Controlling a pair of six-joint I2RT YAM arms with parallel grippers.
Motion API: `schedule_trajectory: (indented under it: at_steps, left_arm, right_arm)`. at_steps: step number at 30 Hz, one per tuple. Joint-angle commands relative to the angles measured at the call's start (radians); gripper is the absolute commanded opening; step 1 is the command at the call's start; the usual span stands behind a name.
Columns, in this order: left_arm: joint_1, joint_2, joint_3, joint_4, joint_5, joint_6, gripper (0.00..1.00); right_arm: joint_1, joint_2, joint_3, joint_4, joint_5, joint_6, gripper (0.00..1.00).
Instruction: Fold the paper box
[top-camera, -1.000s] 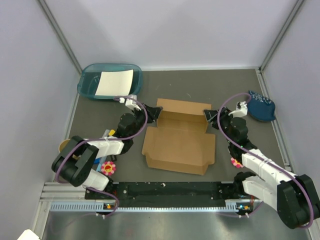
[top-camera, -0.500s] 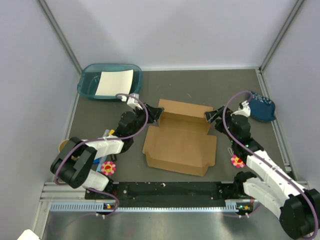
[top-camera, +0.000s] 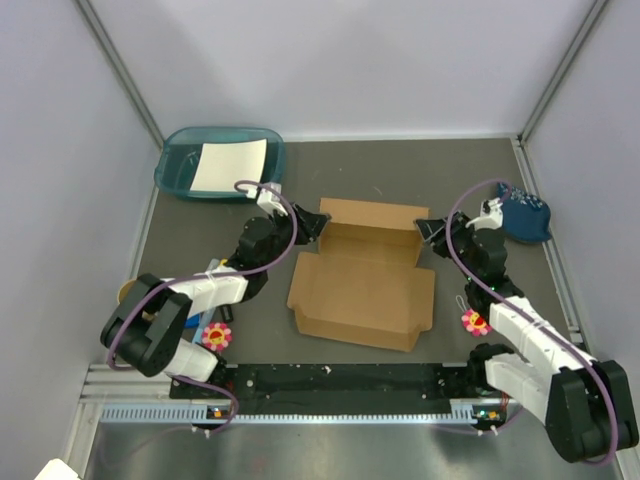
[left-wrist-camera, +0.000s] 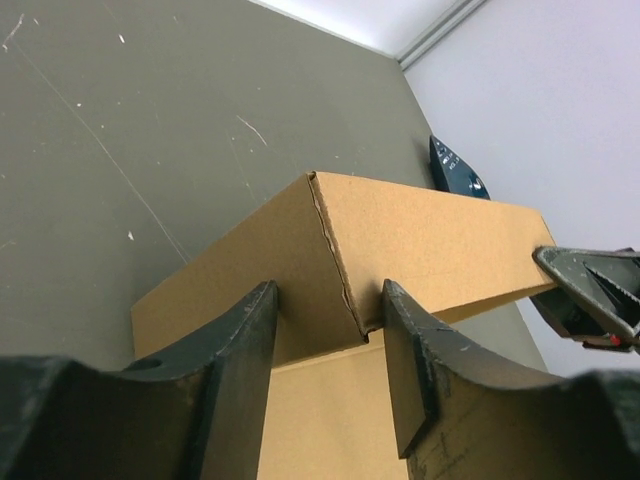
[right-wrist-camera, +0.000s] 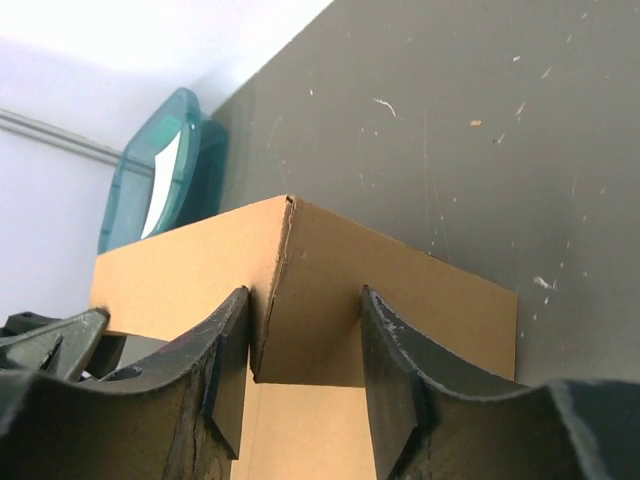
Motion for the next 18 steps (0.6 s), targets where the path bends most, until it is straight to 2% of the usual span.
schedule_trajectory:
  at_steps: [1,8,14,18]
  left_arm:
    - [0.005,0.014,-0.011,-0.191,0.086,0.013,0.51]
    - [0.059,-0.029,0.031,-0.11,0.161,-0.05,0.62]
    - [0.076,0.015,0.137,-0.139,0.202,-0.042,0.62]
    - [0.088,0.059,0.13,-0.079,0.218,-0.07,0.61]
  right_arm:
    - [-0.05,0.044,-0.065,0.08,-0.077,0.007,0.39]
    - [-0.052,0.053,-0.07,0.062,-0.084,-0.011,0.4]
    - [-0.053,0.053,-0.055,0.03,-0.082,-0.034,0.43]
    - [-0.052,0.052,-0.05,-0.003,-0.084,-0.049,0.43]
